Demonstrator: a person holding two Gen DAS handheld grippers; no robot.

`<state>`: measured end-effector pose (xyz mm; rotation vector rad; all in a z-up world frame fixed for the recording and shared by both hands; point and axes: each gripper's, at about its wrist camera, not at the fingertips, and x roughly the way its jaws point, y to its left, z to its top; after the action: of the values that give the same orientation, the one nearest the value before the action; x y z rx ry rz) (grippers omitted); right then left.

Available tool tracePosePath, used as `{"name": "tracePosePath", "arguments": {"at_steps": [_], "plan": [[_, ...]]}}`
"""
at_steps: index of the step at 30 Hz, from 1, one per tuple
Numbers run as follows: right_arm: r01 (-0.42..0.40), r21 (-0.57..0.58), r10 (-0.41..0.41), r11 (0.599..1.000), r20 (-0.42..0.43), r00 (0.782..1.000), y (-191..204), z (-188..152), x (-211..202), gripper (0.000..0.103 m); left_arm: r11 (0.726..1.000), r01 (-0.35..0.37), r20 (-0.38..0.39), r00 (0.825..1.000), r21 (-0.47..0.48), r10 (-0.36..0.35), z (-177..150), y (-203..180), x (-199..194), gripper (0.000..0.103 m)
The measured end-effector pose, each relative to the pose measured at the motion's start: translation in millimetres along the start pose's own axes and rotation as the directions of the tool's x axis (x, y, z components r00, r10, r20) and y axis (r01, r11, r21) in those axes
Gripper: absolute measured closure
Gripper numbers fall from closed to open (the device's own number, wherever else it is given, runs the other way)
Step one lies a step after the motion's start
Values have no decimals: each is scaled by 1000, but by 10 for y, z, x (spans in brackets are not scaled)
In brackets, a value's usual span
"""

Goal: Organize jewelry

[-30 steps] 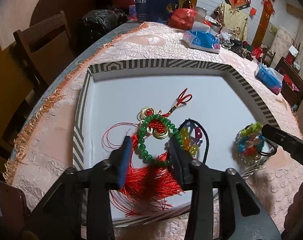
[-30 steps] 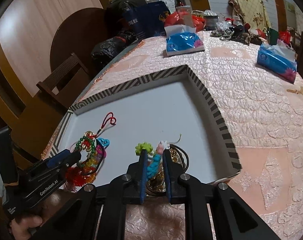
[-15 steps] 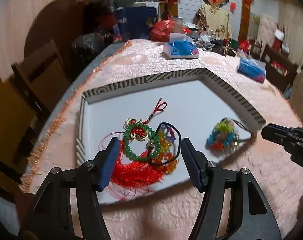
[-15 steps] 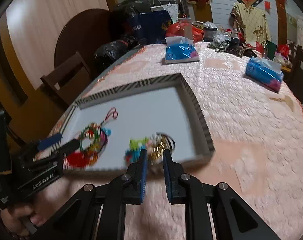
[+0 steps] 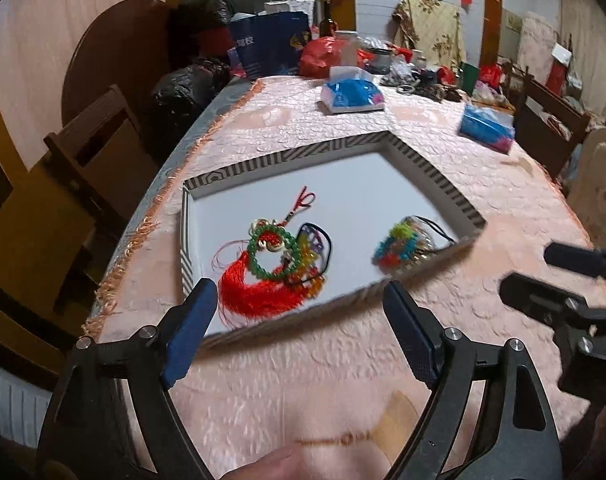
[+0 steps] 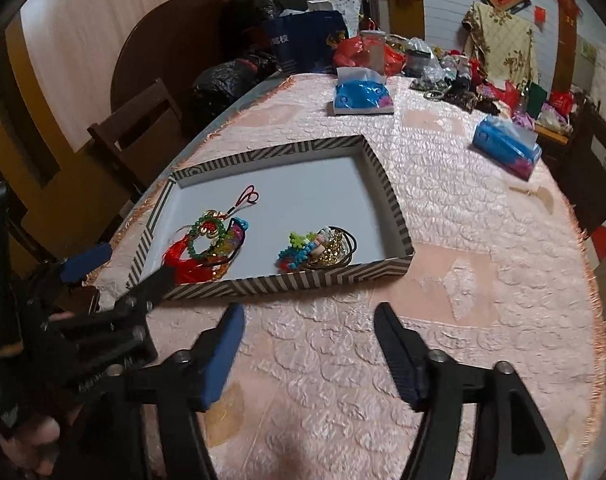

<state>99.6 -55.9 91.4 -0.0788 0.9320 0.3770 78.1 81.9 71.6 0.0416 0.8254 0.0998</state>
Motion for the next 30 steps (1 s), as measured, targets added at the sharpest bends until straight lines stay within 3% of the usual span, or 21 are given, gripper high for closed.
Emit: {"name": "tracePosePath", "arguments": {"at_steps": [8, 14, 30], "plan": [[17, -49, -14, 999, 59, 998, 93, 35, -223, 30, 999, -7, 9, 1000, -52, 7, 5, 112, -297, 18], [-22, -30, 22, 999, 23, 999, 107, 39, -212, 30, 999, -9, 10, 1000, -52, 10, -7, 132, -353, 18], [-6, -38, 6, 999, 6, 1000, 144, 53, -190, 29, 999, -6, 18, 1000, -45, 7, 15, 102, -383, 18]]}}
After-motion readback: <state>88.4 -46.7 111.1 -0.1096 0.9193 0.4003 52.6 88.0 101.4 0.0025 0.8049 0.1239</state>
